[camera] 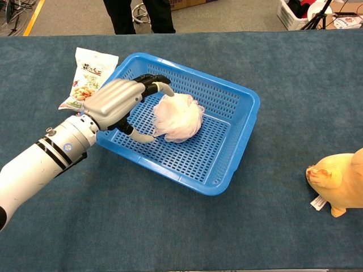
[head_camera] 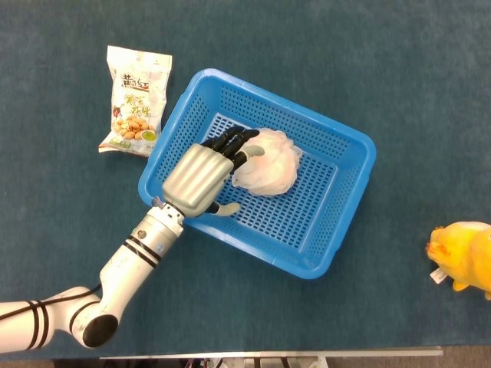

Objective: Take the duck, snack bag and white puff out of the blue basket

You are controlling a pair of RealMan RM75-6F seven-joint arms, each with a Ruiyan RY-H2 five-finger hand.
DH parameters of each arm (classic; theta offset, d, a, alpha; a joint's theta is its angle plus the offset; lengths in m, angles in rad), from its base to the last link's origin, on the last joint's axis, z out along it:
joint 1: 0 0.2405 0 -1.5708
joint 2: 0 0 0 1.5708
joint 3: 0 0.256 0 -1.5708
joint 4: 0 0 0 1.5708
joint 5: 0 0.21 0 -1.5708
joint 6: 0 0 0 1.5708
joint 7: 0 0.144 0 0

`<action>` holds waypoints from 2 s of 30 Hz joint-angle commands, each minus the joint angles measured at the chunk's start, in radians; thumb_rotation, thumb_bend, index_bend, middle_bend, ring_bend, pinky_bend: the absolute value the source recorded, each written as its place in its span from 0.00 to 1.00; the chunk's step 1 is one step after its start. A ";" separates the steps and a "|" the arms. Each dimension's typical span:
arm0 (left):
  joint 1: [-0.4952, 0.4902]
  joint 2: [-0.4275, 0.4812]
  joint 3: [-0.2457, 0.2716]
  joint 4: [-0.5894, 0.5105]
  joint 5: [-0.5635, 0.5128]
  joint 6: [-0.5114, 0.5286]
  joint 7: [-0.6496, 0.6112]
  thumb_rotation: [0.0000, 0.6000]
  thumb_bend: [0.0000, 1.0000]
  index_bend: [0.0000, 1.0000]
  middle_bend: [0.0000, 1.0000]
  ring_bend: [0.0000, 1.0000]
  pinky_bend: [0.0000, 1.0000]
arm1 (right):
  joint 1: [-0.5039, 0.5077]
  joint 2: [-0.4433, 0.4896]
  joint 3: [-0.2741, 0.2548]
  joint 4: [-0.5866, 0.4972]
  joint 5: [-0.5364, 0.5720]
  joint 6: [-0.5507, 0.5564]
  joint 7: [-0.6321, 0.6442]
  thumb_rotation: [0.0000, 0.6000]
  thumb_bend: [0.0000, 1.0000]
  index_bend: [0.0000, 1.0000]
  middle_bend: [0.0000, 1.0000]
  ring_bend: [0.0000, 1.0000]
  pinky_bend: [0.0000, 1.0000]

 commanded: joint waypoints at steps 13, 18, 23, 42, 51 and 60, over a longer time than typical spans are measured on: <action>-0.027 -0.022 -0.012 0.029 -0.037 -0.022 0.026 1.00 0.02 0.22 0.07 0.03 0.24 | -0.008 -0.001 -0.002 0.010 -0.004 0.008 0.016 1.00 0.00 0.02 0.12 0.12 0.41; -0.034 -0.032 -0.013 0.046 -0.046 -0.028 0.028 1.00 0.02 0.22 0.06 0.02 0.22 | -0.011 -0.001 -0.002 0.013 -0.002 0.009 0.021 1.00 0.00 0.02 0.12 0.12 0.41; -0.040 -0.036 -0.013 0.057 -0.056 -0.034 0.033 1.00 0.02 0.22 0.04 0.01 0.20 | -0.012 -0.002 -0.002 0.017 0.000 0.008 0.027 1.00 0.00 0.02 0.12 0.12 0.41; -0.079 -0.081 -0.020 0.099 -0.081 -0.067 0.036 1.00 0.02 0.16 0.00 0.00 0.19 | -0.027 0.001 -0.002 0.028 0.001 0.026 0.054 1.00 0.00 0.02 0.12 0.12 0.41; -0.094 -0.114 -0.015 0.140 -0.090 -0.076 0.066 1.00 0.02 0.16 0.00 0.00 0.19 | -0.037 0.001 -0.005 0.035 0.000 0.036 0.065 1.00 0.00 0.02 0.12 0.12 0.41; -0.103 -0.144 -0.005 0.185 -0.097 -0.095 0.057 1.00 0.02 0.17 0.00 0.00 0.19 | -0.044 -0.001 -0.005 0.042 -0.005 0.047 0.079 1.00 0.00 0.02 0.12 0.12 0.41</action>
